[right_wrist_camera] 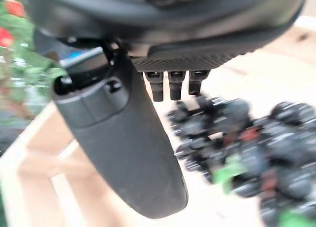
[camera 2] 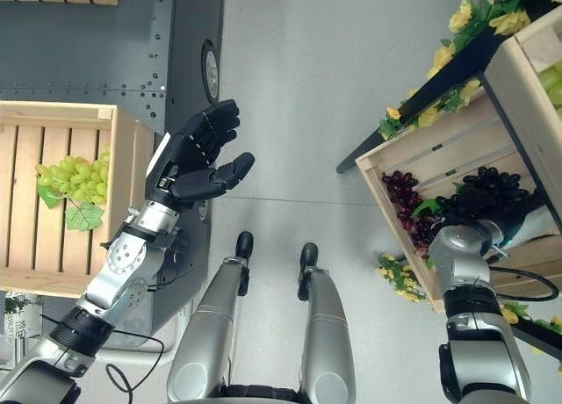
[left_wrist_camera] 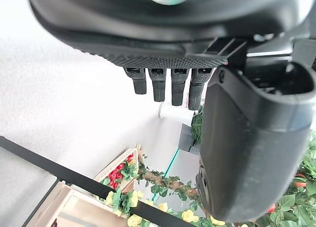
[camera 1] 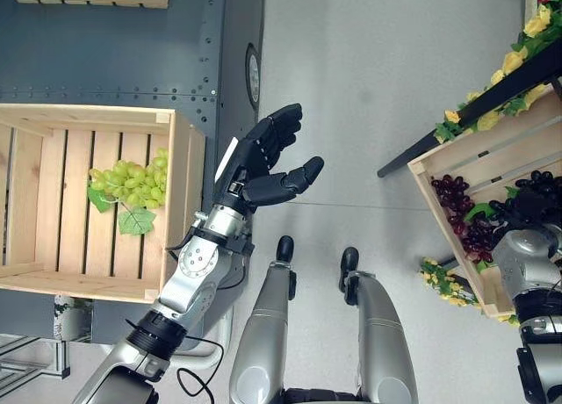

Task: Pick up the fruits from the basket on one side to the basket on the other side

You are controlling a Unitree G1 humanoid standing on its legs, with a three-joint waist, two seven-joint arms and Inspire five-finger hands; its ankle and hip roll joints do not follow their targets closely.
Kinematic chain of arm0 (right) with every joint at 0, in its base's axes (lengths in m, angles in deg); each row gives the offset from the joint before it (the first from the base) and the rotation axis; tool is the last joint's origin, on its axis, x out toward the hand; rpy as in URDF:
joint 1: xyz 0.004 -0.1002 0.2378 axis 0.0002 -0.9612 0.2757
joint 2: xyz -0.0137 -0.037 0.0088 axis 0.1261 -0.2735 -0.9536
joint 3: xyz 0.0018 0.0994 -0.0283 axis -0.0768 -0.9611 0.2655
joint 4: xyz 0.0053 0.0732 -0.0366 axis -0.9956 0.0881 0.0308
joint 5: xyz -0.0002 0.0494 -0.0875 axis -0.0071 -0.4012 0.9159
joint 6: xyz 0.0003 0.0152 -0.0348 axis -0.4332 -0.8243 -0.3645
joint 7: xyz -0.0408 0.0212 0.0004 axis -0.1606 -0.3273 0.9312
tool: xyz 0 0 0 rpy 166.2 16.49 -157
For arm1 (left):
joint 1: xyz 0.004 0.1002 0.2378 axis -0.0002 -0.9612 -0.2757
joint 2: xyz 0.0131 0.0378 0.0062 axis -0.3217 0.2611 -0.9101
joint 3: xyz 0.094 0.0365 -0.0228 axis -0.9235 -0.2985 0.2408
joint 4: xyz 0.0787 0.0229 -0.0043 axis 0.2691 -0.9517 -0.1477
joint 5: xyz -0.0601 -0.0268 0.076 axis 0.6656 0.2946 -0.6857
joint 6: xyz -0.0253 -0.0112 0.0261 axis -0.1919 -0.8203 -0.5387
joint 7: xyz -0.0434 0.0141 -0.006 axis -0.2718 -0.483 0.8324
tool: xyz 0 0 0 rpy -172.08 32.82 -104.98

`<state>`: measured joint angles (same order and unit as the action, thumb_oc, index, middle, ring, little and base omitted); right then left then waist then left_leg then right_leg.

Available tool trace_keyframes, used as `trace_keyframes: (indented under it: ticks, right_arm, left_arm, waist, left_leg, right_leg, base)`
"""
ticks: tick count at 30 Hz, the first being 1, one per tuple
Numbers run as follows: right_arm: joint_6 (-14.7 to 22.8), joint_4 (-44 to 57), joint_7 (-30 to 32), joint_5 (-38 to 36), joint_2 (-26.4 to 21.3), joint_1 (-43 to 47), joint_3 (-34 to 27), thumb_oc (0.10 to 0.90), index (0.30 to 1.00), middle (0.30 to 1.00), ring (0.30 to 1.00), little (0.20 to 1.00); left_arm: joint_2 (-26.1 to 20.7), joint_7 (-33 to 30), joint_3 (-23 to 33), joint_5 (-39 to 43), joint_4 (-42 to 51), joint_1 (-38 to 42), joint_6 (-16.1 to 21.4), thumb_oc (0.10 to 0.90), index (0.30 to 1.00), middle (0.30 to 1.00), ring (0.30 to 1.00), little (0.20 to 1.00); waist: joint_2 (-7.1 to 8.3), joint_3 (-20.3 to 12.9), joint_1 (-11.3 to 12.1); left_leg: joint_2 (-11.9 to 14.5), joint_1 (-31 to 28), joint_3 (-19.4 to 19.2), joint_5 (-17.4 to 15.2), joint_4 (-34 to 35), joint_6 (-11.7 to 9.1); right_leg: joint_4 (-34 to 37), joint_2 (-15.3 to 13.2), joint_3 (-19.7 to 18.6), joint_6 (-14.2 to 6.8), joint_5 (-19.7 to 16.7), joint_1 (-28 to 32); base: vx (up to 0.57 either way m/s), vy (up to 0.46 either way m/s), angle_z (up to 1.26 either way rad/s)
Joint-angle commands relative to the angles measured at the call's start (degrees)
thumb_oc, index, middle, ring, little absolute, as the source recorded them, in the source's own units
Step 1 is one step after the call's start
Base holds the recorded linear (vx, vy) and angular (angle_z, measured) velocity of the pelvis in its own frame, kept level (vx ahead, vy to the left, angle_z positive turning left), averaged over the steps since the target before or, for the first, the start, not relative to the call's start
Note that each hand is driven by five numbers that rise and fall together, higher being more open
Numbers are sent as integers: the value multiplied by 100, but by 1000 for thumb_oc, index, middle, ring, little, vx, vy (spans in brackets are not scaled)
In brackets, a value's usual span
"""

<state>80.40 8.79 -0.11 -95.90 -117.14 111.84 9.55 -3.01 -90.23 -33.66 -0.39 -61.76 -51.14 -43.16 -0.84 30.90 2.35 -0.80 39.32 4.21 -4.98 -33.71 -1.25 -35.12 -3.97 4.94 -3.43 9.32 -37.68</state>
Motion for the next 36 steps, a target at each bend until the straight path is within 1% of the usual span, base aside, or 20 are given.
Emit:
trace_keyframes:
  ticks: [1,4,5,6,8,11,12,13,14,16,17,18,22,24,26,28,31,33,36]
  right_arm:
    - [341,816,518,973,-610,193,-69,800,900,900,900,900]
    - [295,1490,536,1224,-361,111,-124,800,900,900,900,900]
    - [290,1740,551,1357,-237,65,-128,800,900,900,900,900]
    - [253,2025,511,1498,-103,37,-148,800,900,900,900,900]
    - [330,2453,438,1667,137,-39,-129,800,900,900,900,900]
    - [559,3035,261,1922,551,-181,-92,800,900,900,900,900]
    - [678,3197,118,1983,699,-229,-86,800,900,900,900,900]
    - [708,3286,63,2047,780,-260,-57,800,900,900,900,900]
    - [879,3434,-48,2149,945,-338,-20,800,900,900,900,900]
    - [979,3583,-106,2378,1148,-455,83,800,900,900,900,900]
    - [979,3590,-107,2384,1153,-462,83,800,900,900,900,900]
    - [1053,3633,-249,2464,1254,-538,147,800,900,900,900,900]
    - [1226,3692,-677,2328,1368,-692,309,800,900,900,900,900]
    - [1374,3686,-1125,2135,1419,-771,452,800,900,900,900,900]
    - [1494,3666,-1368,2087,1476,-815,548,800,900,900,900,900]
    - [1510,3653,-1376,2188,1504,-845,591,800,900,900,900,900]
    - [1601,3637,-1532,2238,1581,-954,774,800,900,900,900,900]
    - [1761,3590,-1696,2319,1643,-1108,880,800,900,900,900,900]
    - [1993,3503,-2044,2303,1714,-1414,1104,800,900,900,900,900]
  left_arm:
    - [119,137,348,-155,1007,54,438,800,900,900,900,900]
    - [196,117,429,-205,1030,26,409,800,900,900,900,900]
    - [233,100,445,-230,1024,-3,411,800,900,900,900,900]
    - [282,74,467,-264,1021,14,408,800,900,900,900,900]
    - [366,30,495,-346,1015,15,409,800,900,900,900,900]
    - [505,-34,536,-445,1012,-5,417,800,900,900,900,900]
    - [545,-51,546,-467,985,-8,426,800,900,900,900,900]
    - [561,-71,537,-476,991,-7,431,800,900,900,900,900]
    - [628,-91,534,-538,984,-21,452,800,900,900,900,900]
    - [689,-123,515,-585,955,-33,505,800,900,900,900,900]
    - [688,-124,514,-587,953,-35,508,800,900,900,900,900]
    - [730,-142,499,-611,940,-60,548,800,900,900,900,900]
    - [785,-179,465,-692,929,-111,650,800,900,900,900,900]
    - [827,-267,467,-739,900,-132,724,800,900,900,900,900]
    - [851,-348,460,-797,867,-159,804,800,900,900,900,900]
    - [855,-390,471,-818,825,-184,879,800,900,900,900,900]
    - [885,-630,512,-935,788,-249,1028,800,900,900,900,900]
    - [904,-788,583,-1010,752,-353,1147,800,900,900,900,900]
    - [889,-1098,707,-1221,705,-541,1257,800,900,900,900,900]
  waist:
    - [162,-111,-43]
    - [153,-111,-74]
    - [149,-111,-89]
    - [155,-111,-108]
    - [152,-111,-148]
    - [134,-111,-199]
    - [128,-111,-220]
    - [120,-111,-229]
    - [115,-111,-248]
    - [111,-111,-277]
    - [114,-111,-276]
    - [110,-111,-290]
    - [105,-111,-307]
    - [99,-111,-308]
    - [95,-111,-296]
    - [97,-111,-293]
    - [101,-111,-263]
    - [101,-111,-244]
    - [108,-111,-200]
  left_leg:
    - [-480,-178,-842,-285,146,571]
    - [-477,-201,-859,-270,185,578]
    - [-470,-243,-867,-316,175,580]
    - [-472,-213,-871,-260,208,577]
    - [-477,-230,-879,-249,232,579]
    - [-474,-256,-903,-237,260,583]
    - [-473,-278,-917,-234,272,576]
    - [-473,-281,-922,-225,281,572]
    - [-475,-287,-932,-211,295,568]
    - [-472,-283,-955,-202,303,567]
    - [-472,-285,-956,-202,303,567]
    - [-470,-300,-973,-194,317,571]
    - [-471,-285,-1005,-178,326,565]
    - [-462,-304,-1037,-158,348,553]
    - [-462,-344,-1036,-141,378,545]
    - [-458,-371,-1042,-136,393,542]
    - [-447,-516,-1012,-89,488,511]
    - [-437,-677,-978,-56,572,499]
    - [-454,-1046,-860,41,817,468]
  right_leg:
    - [404,392,323,323,-538,270]
    - [407,405,281,311,-530,262]
    - [384,415,265,300,-489,291]
    - [402,423,250,301,-528,250]
    - [405,449,207,296,-520,247]
    - [392,473,155,294,-501,240]
    - [391,480,130,288,-490,252]
    - [395,483,121,286,-493,253]
    - [407,487,103,284,-497,257]
    - [415,494,77,286,-501,243]
    - [414,494,76,286,-501,245]
    - [419,498,64,287,-503,246]
    - [451,510,34,292,-510,244]
    - [489,507,22,303,-508,272]
    - [516,506,18,311,-500,316]
    - [525,503,18,312,-495,338]
    - [634,501,-3,322,-485,504]
    - [743,508,-12,345,-472,700]
    - [1081,507,-19,369,-498,1155]
  base:
    - [-40,66,-1]
    - [-14,45,-2]
    - [-27,44,-1]
    - [-20,42,0]
    - [-28,49,-1]
    - [-22,56,-10]
    - [-16,47,-8]
    - [-24,48,-9]
    - [-24,33,-7]
    - [-28,29,-8]
    - [-26,34,-6]
    - [-24,34,-5]
    - [-7,10,-1]
    - [-20,38,-1]
    - [-8,33,-3]
    - [0,0,0]
    - [7,49,0]
    - [17,60,-1]
    - [16,55,2]
